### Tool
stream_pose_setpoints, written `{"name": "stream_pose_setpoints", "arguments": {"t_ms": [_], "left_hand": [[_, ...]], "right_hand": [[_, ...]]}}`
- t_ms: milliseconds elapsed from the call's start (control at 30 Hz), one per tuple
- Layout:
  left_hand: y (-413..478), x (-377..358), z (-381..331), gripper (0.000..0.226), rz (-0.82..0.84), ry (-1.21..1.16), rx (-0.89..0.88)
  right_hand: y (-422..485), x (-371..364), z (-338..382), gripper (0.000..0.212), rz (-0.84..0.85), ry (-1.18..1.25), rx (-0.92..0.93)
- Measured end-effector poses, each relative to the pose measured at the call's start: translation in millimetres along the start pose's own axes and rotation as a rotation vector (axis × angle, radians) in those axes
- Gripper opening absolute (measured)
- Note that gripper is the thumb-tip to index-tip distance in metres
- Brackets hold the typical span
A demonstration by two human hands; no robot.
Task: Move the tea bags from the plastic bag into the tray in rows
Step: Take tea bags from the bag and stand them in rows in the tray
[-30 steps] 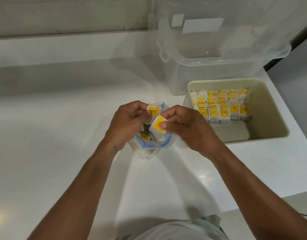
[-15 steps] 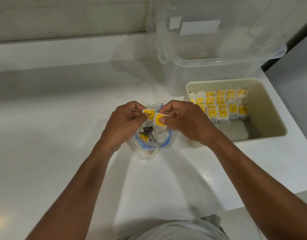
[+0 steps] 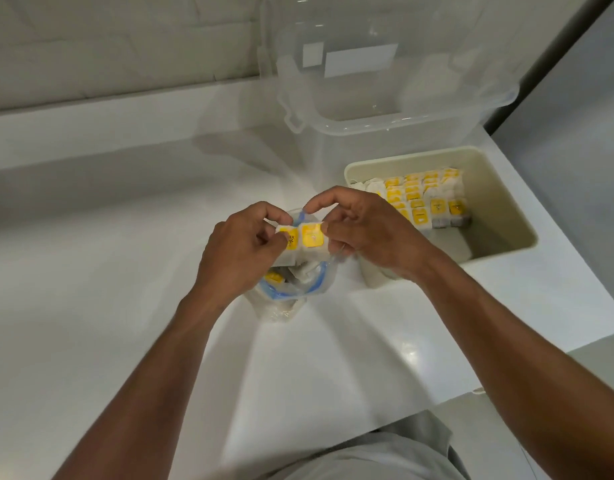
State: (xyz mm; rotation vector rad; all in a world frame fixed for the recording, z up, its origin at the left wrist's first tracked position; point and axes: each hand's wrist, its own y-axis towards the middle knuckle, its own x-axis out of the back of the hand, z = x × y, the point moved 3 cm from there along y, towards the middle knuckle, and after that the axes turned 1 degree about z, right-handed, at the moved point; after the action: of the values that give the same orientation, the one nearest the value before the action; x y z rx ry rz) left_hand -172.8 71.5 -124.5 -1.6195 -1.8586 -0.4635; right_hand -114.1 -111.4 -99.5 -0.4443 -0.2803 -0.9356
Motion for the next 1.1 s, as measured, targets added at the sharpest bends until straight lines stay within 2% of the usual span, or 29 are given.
{"name": "stream_pose_setpoints", "arguments": {"t_ms": [133, 367, 467, 567, 733, 833, 933, 1100], "left_hand": [[-4.5, -1.3, -7.5, 0.025, 0.024, 0.024, -0.058], [-1.0, -2.3, -18.6, 0.005, -0.008, 0.075, -0.011], [-1.1, -5.1, -26.5, 0.007, 0.024, 0.231, 0.008], [-0.1, -6.0, -39.4, 0.013, 0.062, 0.136, -0.015], [12.5, -13.5, -76.4, 0.010, 0.083, 0.068, -0.085], [29.5, -31.5, -103.7, 0.010, 0.109, 0.046, -0.136], [50.0, -62.2, -128.5, 0.010, 0.158, 0.057, -0.187], [90.0, -121.1, -153.7, 0.010, 0.208, 0.069, -0.215]], "right_hand": [[-10.4, -3.8, -6.8, 0.028, -0.012, 0.015, -0.010], [-7.4, 4.6, -17.7, 0.008, -0.054, 0.017, 0.033], [-4.2, 14.7, -19.6, 0.020, -0.030, -0.055, 0.077], [-3.7, 31.3, -20.9, 0.029, 0.009, -0.119, 0.089], [-6.6, 81.6, -23.8, 0.012, -0.005, -0.155, 0.122], [-6.3, 125.1, -30.2, 0.010, -0.044, -0.283, 0.130], [-1.8, 164.1, -49.4, 0.013, -0.062, -0.531, 0.105], [5.2, 205.2, -96.1, 0.024, 0.050, -0.711, 0.054]]}}
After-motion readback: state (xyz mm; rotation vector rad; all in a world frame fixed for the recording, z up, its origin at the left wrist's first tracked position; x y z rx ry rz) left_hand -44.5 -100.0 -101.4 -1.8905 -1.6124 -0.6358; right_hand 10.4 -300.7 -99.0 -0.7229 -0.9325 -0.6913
